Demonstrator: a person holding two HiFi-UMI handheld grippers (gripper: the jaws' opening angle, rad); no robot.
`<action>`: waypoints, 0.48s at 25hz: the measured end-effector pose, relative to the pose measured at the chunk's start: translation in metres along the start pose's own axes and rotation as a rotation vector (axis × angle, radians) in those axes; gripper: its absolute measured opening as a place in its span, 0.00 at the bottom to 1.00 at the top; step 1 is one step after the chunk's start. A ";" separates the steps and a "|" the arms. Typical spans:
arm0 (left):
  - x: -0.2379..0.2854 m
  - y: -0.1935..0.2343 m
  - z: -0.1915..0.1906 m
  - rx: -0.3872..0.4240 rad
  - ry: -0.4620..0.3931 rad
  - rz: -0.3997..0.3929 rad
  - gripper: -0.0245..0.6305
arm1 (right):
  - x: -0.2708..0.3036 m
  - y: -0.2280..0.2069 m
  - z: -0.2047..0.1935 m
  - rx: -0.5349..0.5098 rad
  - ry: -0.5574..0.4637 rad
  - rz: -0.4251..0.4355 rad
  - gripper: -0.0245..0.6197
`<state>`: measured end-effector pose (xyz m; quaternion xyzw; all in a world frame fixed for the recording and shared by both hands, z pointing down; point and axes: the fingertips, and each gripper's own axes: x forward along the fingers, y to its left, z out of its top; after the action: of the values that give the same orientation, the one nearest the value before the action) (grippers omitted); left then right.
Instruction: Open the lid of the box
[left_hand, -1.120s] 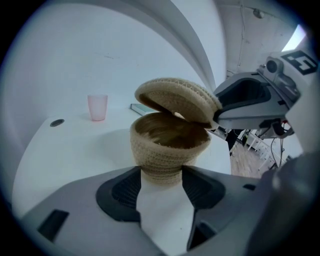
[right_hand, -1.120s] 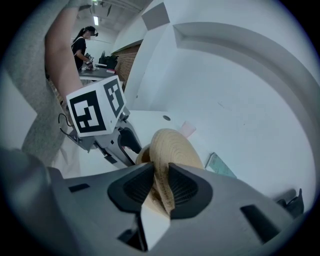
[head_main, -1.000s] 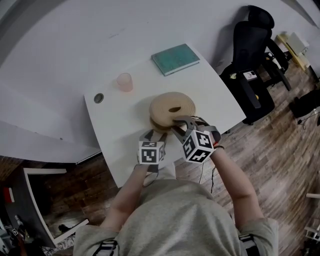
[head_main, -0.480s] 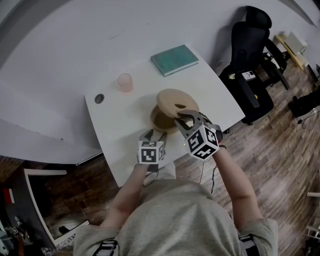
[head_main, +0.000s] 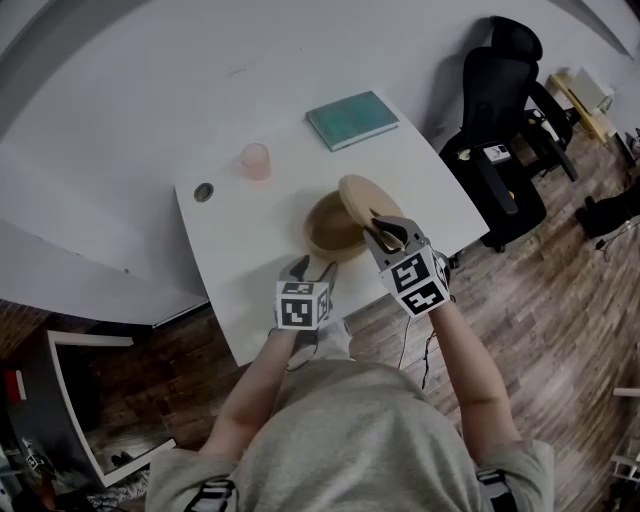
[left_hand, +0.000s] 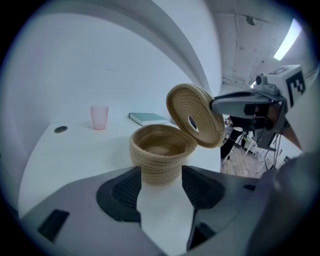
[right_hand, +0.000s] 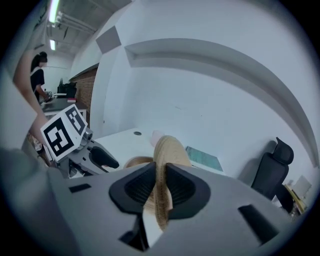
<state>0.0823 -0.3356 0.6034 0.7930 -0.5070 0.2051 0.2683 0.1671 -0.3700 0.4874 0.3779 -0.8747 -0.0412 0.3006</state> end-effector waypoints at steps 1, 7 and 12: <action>-0.003 -0.002 0.001 0.000 -0.006 -0.002 0.41 | -0.003 0.000 0.000 0.021 -0.010 -0.004 0.15; -0.025 -0.016 0.007 0.003 -0.058 -0.014 0.41 | -0.024 0.004 -0.005 0.103 -0.034 -0.036 0.15; -0.044 -0.031 0.009 0.028 -0.096 -0.028 0.41 | -0.046 0.011 -0.012 0.179 -0.060 -0.059 0.14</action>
<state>0.0936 -0.3002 0.5630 0.8126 -0.5053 0.1701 0.2353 0.1918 -0.3289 0.4774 0.4274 -0.8720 0.0172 0.2378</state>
